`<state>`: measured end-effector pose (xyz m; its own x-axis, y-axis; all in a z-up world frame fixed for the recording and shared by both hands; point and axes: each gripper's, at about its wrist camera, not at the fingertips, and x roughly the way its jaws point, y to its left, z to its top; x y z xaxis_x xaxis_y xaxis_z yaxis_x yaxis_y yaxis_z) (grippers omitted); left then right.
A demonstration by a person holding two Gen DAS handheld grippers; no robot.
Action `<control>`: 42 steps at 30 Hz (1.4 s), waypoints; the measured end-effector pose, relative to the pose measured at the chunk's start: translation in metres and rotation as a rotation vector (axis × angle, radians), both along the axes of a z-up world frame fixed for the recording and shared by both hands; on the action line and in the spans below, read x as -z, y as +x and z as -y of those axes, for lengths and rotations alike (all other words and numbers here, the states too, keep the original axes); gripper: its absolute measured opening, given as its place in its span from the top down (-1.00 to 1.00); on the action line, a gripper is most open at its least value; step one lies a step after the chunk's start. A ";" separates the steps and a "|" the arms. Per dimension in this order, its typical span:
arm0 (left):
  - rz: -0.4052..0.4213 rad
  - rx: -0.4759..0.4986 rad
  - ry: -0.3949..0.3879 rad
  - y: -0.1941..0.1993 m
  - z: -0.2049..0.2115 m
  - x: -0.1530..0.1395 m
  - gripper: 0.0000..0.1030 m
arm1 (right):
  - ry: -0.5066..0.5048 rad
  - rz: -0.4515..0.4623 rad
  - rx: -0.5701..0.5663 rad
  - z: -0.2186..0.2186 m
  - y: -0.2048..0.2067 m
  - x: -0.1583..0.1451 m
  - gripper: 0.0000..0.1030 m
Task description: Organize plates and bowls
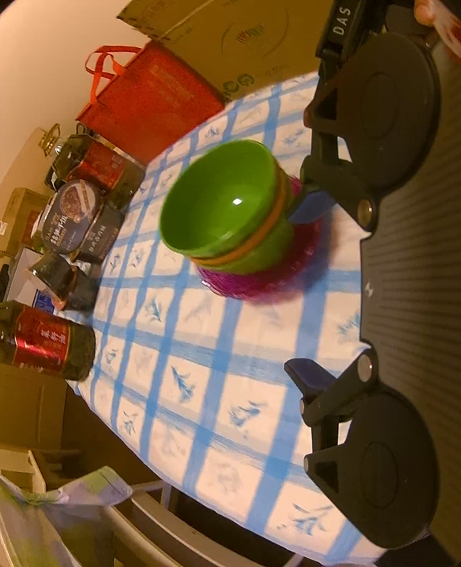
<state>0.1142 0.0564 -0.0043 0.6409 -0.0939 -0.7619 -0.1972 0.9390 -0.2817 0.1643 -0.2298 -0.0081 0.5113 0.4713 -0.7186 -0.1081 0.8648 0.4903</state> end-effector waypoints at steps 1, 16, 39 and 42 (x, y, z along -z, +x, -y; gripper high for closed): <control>-0.001 -0.003 0.009 -0.005 0.000 0.002 -0.66 | -0.006 0.002 0.005 0.001 -0.004 0.002 -0.40; 0.098 0.011 0.136 -0.072 0.015 0.010 -0.74 | -0.196 0.090 -0.014 0.012 -0.064 0.021 -0.45; 0.019 0.067 0.174 -0.114 0.026 0.039 -0.75 | -0.255 0.146 -0.050 -0.019 -0.122 0.032 -0.45; 0.023 0.076 0.173 -0.114 0.027 0.038 -0.75 | -0.262 0.154 -0.061 -0.022 -0.123 0.032 -0.45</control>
